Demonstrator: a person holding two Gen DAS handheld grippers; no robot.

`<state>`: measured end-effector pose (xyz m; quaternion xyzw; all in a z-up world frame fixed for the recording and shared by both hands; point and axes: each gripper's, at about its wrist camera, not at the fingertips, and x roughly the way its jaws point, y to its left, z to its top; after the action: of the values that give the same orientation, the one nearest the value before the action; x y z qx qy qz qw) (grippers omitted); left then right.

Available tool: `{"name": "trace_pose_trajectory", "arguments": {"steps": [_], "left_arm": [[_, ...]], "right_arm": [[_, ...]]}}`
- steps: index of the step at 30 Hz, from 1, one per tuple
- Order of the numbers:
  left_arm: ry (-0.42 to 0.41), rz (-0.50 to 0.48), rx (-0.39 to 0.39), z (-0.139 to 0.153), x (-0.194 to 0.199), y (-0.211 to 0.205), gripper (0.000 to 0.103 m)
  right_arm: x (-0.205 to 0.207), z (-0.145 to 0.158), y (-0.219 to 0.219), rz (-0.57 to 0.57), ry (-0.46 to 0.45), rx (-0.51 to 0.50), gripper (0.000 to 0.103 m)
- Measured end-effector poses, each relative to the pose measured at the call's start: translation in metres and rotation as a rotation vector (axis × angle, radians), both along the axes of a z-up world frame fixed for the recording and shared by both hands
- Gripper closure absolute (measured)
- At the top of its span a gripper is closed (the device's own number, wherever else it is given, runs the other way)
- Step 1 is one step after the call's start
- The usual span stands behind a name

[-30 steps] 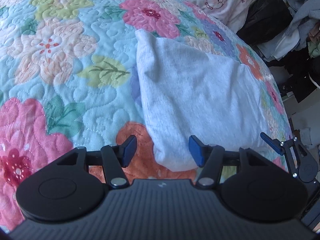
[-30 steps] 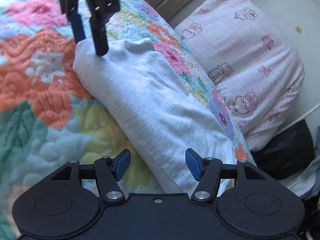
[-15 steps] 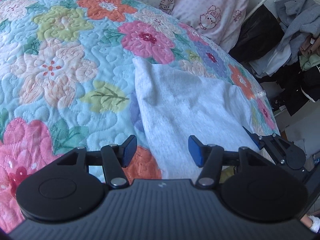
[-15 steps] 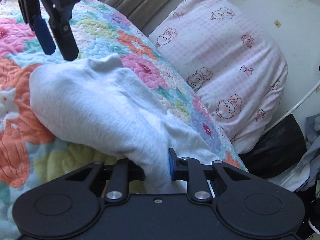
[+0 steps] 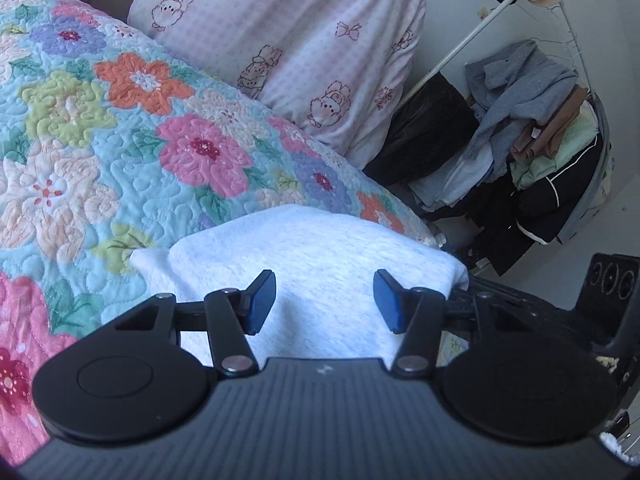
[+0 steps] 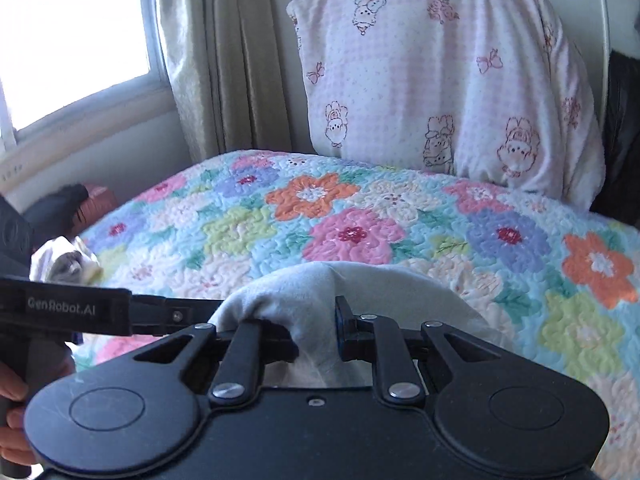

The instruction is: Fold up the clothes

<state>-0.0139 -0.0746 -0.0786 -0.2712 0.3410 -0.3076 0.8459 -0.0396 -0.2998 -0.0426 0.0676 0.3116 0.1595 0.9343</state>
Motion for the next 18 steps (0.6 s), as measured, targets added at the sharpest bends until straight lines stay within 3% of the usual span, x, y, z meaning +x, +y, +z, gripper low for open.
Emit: {"name": "trace_pose_trajectory", "arguments": {"steps": [3, 5, 12, 18], "left_arm": [[-0.011, 0.011, -0.067, 0.018, -0.008, 0.017, 0.051], [0.002, 0.02, -0.089, 0.03, -0.012, 0.026, 0.051], [-0.114, 0.039, 0.103, 0.089, -0.048, 0.034, 0.052], [-0.151, 0.076, 0.062, 0.11, -0.083, 0.057, 0.055]], "right_arm": [[0.003, 0.008, -0.007, 0.015, 0.077, 0.205, 0.083], [0.001, 0.011, -0.006, 0.035, 0.102, 0.282, 0.083], [-0.006, 0.018, 0.005, 0.15, 0.199, 0.503, 0.083], [-0.009, 0.016, 0.019, 0.304, 0.291, 0.693, 0.083]]}}
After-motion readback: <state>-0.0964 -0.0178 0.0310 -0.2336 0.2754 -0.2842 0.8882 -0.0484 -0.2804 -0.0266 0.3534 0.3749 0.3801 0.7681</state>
